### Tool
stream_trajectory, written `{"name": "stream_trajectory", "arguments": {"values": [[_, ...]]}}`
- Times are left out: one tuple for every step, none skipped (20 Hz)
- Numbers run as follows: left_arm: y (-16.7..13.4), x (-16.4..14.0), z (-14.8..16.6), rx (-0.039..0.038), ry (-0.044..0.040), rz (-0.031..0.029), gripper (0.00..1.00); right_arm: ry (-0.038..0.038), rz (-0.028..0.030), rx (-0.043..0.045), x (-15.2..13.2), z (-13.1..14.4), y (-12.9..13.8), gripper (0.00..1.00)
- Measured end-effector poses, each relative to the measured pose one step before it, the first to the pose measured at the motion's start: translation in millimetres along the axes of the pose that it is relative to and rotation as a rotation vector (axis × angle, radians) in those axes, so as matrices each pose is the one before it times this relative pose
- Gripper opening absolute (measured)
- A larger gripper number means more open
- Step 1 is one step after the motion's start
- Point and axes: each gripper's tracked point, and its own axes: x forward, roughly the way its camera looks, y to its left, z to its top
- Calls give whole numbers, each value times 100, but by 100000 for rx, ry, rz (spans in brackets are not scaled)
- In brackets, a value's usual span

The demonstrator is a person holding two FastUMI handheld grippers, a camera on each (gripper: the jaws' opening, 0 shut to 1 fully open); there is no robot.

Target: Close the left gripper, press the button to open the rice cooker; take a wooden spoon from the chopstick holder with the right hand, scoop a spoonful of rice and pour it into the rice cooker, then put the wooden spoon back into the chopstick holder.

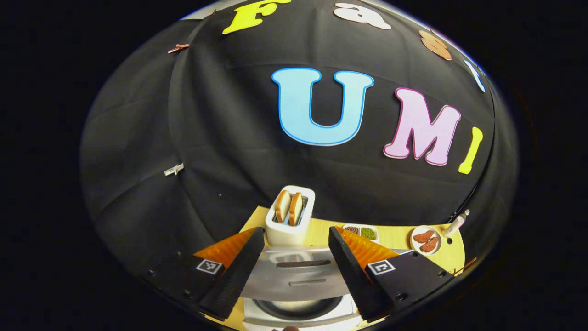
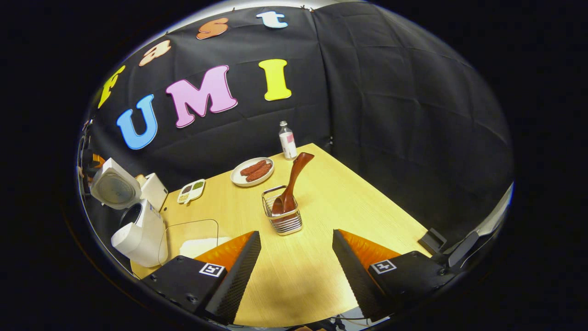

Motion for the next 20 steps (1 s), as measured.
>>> {"name": "stream_trajectory", "arguments": {"values": [[-226,-557,-2282,-1100,2837,-921,99,1778,1754,615,-18,-470,254,99],[-301,-335,-2330,-2327,2915,-1417,99,1725,1995,1147,39,-387,396,99],[29,-176,-1828,-1839,1322,34,99,841,1343,414,-18,-197,267,99],[44,-98,-1593,-1114,-93,-106,99,799,618,-789,-43,-251,40,99],[19,27,-1590,-1194,360,57,99,383,165,-1533,-50,-258,-4,99],[127,71,-1358,-942,153,110,99,4,307,-1539,-20,-122,52,99],[93,245,-1244,-569,123,285,99,124,549,-1089,47,10,198,99],[72,290,-959,-372,62,360,99,235,772,-520,26,-121,315,99],[-40,330,-821,-2,184,433,99,712,710,-316,67,-204,374,99],[49,162,-826,272,368,308,100,722,1141,-834,190,-215,666,99],[187,133,-744,386,-27,200,100,258,1227,-1804,-154,-182,755,99],[55,175,-507,611,-557,32,100,-290,1264,-2594,-51,-109,779,99],[-6,172,-475,1395,-1387,-146,100,-27,1339,-2919,2,-105,698,99],[66,258,-634,2110,-1014,156,100,219,833,-2614,20,-159,508,99],[123,48,-357,4625,-2412,1262,100,348,734,-1827,-77,-233,374,99],[140,-66,-318,6090,-2815,870,100,430,380,-1074,-95,-249,342,99],[-78,121,-134,1416,-2169,596,100,563,206,-481,-19,-98,180,99],[-71,102,156,-2072,-1952,-406,100,-314,73,-144,-24,2,211,99],[-50,-125,164,-1224,-621,-763,100,-915,-178,-173,9,182,227,99],[-49,46,81,853,159,-543,100,-967,-435,-417,10,212,138,99]]}}
